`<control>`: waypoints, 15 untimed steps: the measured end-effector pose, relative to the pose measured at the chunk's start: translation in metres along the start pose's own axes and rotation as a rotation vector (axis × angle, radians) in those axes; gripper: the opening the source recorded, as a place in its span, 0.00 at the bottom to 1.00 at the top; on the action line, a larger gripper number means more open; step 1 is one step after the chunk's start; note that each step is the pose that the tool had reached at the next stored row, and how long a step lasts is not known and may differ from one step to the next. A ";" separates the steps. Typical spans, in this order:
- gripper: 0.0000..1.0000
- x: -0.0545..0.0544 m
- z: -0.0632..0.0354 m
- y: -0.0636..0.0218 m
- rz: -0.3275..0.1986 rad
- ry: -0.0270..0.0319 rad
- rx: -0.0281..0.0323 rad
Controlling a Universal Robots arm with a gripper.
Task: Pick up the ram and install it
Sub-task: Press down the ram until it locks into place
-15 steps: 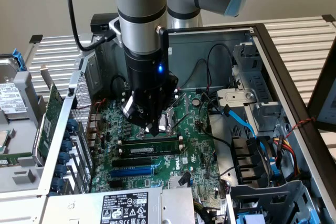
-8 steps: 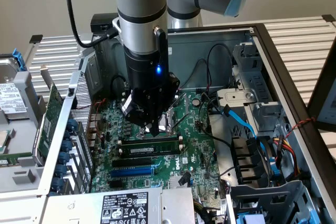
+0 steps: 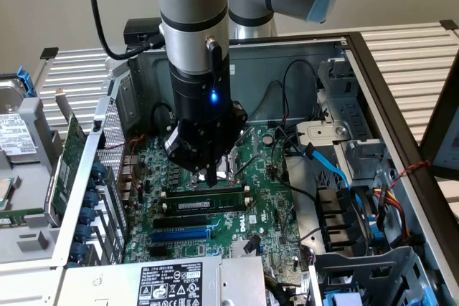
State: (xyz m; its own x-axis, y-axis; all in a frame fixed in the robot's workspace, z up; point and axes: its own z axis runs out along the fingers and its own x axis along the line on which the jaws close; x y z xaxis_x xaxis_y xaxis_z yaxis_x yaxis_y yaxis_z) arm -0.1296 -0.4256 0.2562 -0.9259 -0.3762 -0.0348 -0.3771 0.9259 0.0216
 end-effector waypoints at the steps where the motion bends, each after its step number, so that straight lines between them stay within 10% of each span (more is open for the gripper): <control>1: 0.11 0.000 0.0000 0.0000 0.012 0.0004 0.0003; 4: 0.11 0.000 0.0001 0.0001 0.042 0.0060 -0.0008; 10: 0.11 0.000 0.0000 0.0000 0.085 0.0394 -0.0063; 15: 0.11 0.000 0.0001 0.0000 0.138 0.0436 -0.0055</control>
State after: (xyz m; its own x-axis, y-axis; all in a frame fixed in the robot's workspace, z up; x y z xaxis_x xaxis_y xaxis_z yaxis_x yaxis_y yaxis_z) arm -0.1296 -0.4256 0.2561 -0.9690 -0.2468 0.0123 -0.2463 0.9688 0.0286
